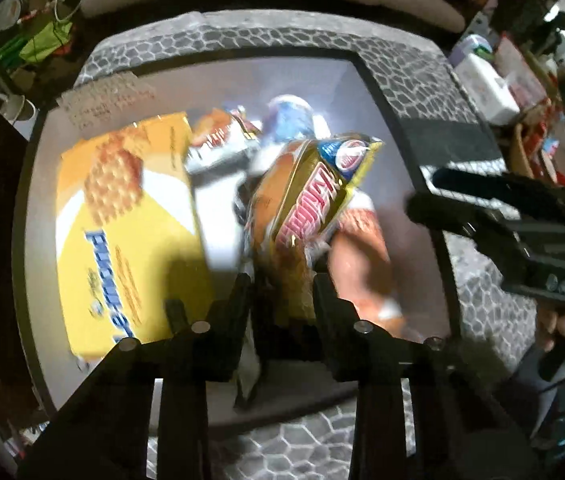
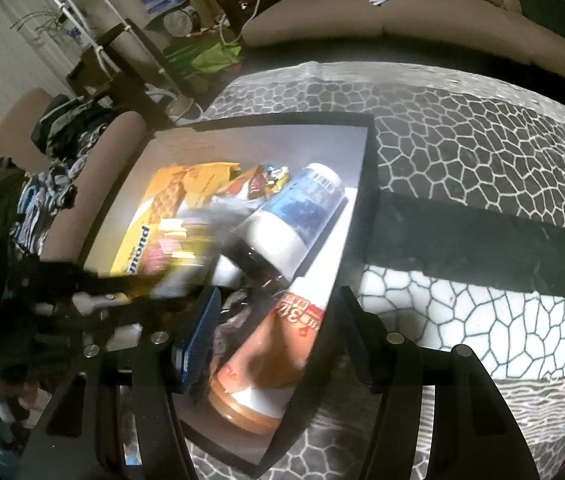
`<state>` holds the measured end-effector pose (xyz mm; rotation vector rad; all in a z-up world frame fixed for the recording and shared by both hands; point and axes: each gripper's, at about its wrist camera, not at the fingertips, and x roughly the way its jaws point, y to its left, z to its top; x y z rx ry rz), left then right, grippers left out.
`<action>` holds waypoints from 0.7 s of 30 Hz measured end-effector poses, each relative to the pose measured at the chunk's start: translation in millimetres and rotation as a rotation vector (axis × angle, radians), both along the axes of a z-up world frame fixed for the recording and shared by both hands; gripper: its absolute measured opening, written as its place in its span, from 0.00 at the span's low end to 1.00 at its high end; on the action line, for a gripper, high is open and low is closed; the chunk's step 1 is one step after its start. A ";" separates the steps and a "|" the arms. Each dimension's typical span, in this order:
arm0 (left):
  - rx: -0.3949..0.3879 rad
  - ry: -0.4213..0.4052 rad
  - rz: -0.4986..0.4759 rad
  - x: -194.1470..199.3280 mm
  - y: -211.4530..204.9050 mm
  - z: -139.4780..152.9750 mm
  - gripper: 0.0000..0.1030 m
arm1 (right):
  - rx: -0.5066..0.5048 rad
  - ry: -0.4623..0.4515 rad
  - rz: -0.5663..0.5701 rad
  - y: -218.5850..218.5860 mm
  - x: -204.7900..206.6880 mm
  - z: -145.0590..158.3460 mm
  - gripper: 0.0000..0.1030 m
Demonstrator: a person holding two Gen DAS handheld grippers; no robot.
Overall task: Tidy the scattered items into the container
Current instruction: 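Open the right tool and release the snack cakes in the box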
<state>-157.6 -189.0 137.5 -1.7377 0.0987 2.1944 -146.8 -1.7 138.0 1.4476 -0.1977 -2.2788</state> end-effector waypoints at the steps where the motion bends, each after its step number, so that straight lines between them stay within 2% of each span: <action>1: 0.008 -0.001 -0.011 7.1 0.7 -0.4 0.28 | 0.006 0.000 0.006 -2.7 1.5 -0.3 0.59; 4: -0.050 -0.034 -0.008 15.8 6.0 -17.1 0.28 | 0.012 -0.004 0.013 -9.0 4.8 -2.1 0.59; 6: -0.042 -0.052 0.010 17.4 2.2 -26.3 0.28 | 0.007 -0.006 0.014 -11.6 7.1 -2.4 0.59; 8: -0.049 -0.027 0.042 15.8 -4.0 -22.6 0.29 | 0.009 -0.005 0.016 -13.1 9.0 -3.0 0.59; 11: -0.136 0.008 0.075 8.7 -11.0 -20.6 0.30 | 0.023 -0.020 0.018 -17.2 8.0 -7.9 0.60; 13: -0.167 0.014 0.104 2.0 -18.9 -21.2 0.30 | 0.027 -0.032 0.027 -22.3 7.6 -12.4 0.60; 16: -0.105 0.019 0.156 2.9 -33.0 -16.3 0.30 | 0.034 -0.034 0.056 -35.6 9.4 -17.2 0.60; 21: 0.035 -0.005 0.206 9.1 -41.8 -9.8 0.46 | 0.040 -0.049 0.075 -47.5 10.9 -27.5 0.60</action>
